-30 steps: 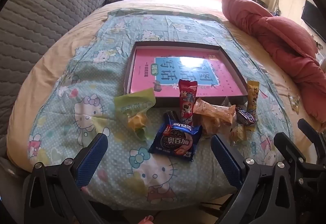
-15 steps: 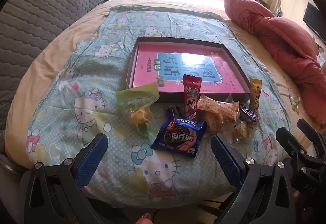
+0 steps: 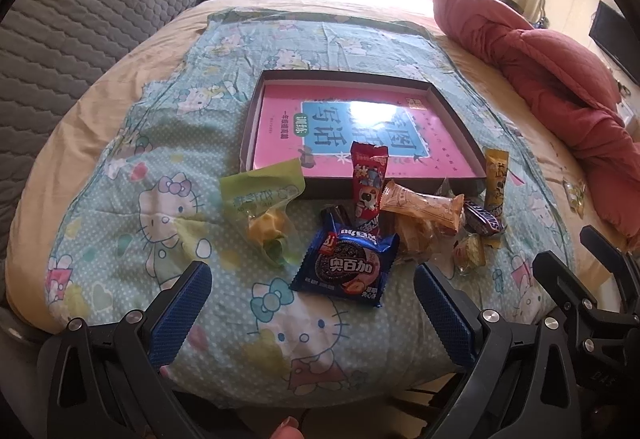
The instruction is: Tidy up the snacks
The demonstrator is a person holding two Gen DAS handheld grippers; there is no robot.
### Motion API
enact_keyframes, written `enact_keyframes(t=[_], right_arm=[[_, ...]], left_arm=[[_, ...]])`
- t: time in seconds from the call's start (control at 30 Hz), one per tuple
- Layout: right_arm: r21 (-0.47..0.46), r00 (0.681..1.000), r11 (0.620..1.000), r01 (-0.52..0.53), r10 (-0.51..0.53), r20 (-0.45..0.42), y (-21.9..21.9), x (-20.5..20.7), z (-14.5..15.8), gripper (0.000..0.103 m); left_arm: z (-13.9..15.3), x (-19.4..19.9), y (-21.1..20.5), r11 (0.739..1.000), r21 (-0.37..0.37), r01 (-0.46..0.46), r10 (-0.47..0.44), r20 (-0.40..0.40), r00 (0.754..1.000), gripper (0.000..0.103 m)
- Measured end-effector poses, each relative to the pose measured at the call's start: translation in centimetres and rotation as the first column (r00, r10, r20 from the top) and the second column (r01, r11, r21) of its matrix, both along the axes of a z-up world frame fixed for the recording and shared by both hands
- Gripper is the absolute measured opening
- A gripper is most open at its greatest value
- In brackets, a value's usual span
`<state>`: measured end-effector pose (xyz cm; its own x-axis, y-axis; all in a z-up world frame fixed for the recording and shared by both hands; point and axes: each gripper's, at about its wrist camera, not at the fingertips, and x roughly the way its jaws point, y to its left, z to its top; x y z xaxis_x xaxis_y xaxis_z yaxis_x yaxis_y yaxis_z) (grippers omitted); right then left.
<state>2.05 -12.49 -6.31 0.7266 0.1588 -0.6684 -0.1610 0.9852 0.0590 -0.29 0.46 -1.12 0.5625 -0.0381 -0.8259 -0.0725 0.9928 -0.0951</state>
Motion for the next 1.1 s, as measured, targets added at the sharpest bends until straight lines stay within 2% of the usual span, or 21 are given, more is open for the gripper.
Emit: enact_keyframes(t=[1.1], right_arm=[[-0.014, 1.0, 1.0, -0.016, 0.016, 0.005, 0.3, -0.07, 0.1, 0.102]], left_arm=[[-0.03, -0.11, -0.56, 1.0, 0.015, 0.014, -0.014, 0.0, 1.0, 0.101]])
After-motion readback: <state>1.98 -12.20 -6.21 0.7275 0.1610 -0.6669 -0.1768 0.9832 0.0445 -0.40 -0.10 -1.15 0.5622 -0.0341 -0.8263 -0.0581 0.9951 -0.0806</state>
